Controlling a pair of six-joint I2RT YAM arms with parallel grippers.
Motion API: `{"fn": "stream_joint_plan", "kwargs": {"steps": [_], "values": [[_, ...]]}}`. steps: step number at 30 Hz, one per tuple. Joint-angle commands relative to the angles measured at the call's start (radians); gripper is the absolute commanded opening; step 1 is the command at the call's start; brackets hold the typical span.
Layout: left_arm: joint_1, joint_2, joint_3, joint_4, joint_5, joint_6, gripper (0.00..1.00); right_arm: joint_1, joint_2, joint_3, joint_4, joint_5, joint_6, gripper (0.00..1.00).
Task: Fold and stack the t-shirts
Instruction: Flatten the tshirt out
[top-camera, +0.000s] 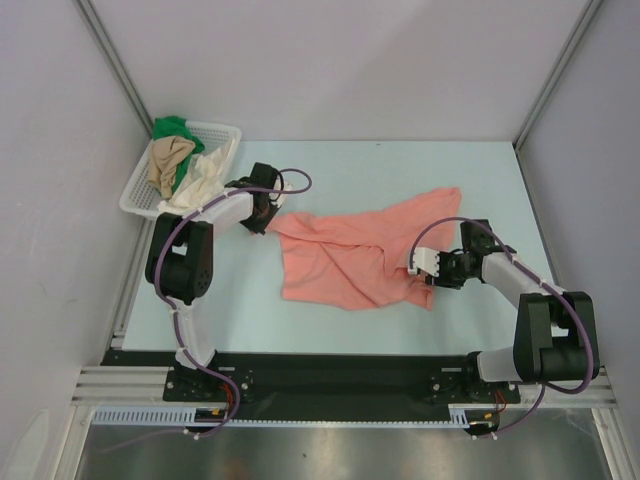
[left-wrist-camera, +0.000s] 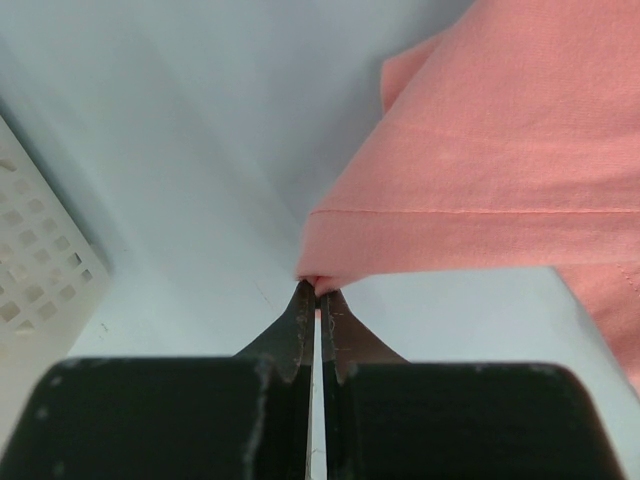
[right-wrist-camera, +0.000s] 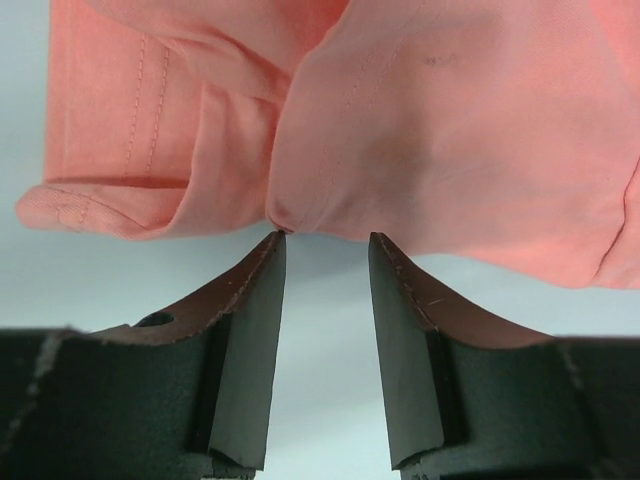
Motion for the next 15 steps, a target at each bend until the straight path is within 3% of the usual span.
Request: {"fn": "stream_joint_plan", "kwargs": {"steps": [1,15], "values": [[-0.006,-0.014,0.013,0.018,-0.017,0.013,0.01,0.010,0.001,0.035,-0.002,0.010,0.000,0.43],[-0.006,-0.017,0.010,0.022,-0.025,0.011,0.01,0.030,0.013,0.043,-0.058,0.008,0.017,0.43]]}}
